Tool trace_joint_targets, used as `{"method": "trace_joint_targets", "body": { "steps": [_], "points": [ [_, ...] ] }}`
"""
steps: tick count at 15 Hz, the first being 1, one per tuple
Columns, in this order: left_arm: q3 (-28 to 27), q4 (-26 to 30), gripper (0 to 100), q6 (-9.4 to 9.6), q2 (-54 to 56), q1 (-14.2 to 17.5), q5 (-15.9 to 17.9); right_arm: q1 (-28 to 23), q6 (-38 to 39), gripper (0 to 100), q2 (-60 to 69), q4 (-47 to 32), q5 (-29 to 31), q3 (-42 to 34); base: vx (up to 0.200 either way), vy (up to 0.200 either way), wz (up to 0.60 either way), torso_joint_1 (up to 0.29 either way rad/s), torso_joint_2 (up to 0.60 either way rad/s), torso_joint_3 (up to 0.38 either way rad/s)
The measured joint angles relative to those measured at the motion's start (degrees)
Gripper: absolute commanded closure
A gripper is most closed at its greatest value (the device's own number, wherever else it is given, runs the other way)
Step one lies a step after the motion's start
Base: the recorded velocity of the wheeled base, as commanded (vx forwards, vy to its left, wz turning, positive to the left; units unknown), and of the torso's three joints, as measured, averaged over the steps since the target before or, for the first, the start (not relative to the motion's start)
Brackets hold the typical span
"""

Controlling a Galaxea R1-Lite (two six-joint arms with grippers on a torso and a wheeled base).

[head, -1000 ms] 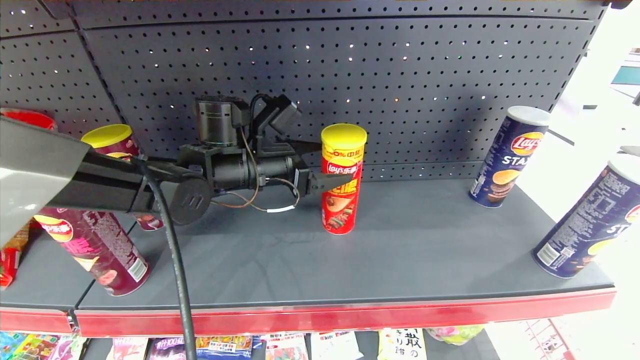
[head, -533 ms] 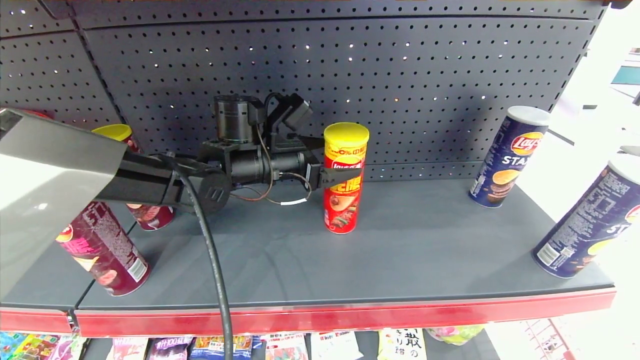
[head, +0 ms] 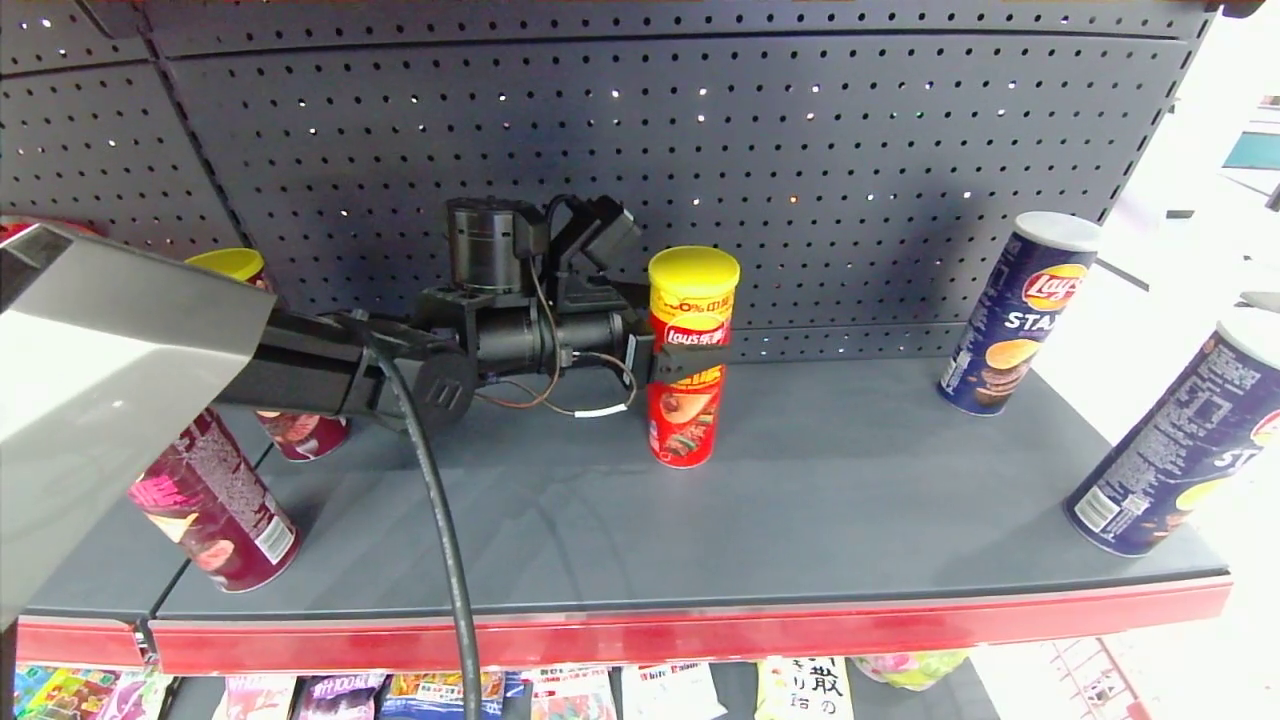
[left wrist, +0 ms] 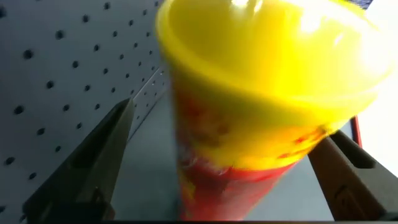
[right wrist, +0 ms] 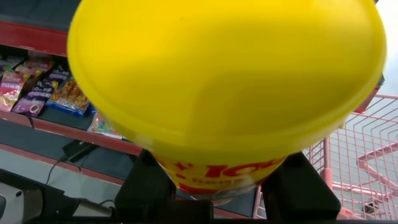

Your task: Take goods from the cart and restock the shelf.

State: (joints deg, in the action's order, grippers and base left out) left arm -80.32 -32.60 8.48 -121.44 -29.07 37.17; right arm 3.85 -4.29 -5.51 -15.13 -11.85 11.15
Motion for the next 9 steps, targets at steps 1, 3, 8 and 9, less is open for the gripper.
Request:
{"method": "trace_joint_targets", "body": {
  "steps": [1, 3, 8, 9],
  "points": [
    [-0.07, -0.07, 0, -0.04, 0.0, -0.09, -0.09, 0.0, 0.0, 100, 0.0, 0.0, 0.02, -0.02, 0.0, 0.0, 0.0, 0.0, 0.0, 0.0],
    [-0.1, -0.13, 100, -0.04, 0.02, -0.17, -0.5, 0.0, 0.0, 100, 0.0, 0.0, 0.0, -0.02, 0.0, 0.0, 0.0, 0.0, 0.0, 0.0],
    [0.8, -0.29, 100, 0.0, 0.17, -0.57, -0.41, 0.0, 0.0, 100, -0.02, 0.07, 0.02, 0.02, 0.0, 0.0, 0.0, 0.0, 0.0, 0.0],
    [1.58, -0.66, 100, 0.07, 0.5, -0.68, -0.26, 0.0, 0.0, 100, -0.02, 0.09, 0.0, 0.04, 0.0, 0.0, 0.0, 0.0, 0.0, 0.0]
  ]
}}
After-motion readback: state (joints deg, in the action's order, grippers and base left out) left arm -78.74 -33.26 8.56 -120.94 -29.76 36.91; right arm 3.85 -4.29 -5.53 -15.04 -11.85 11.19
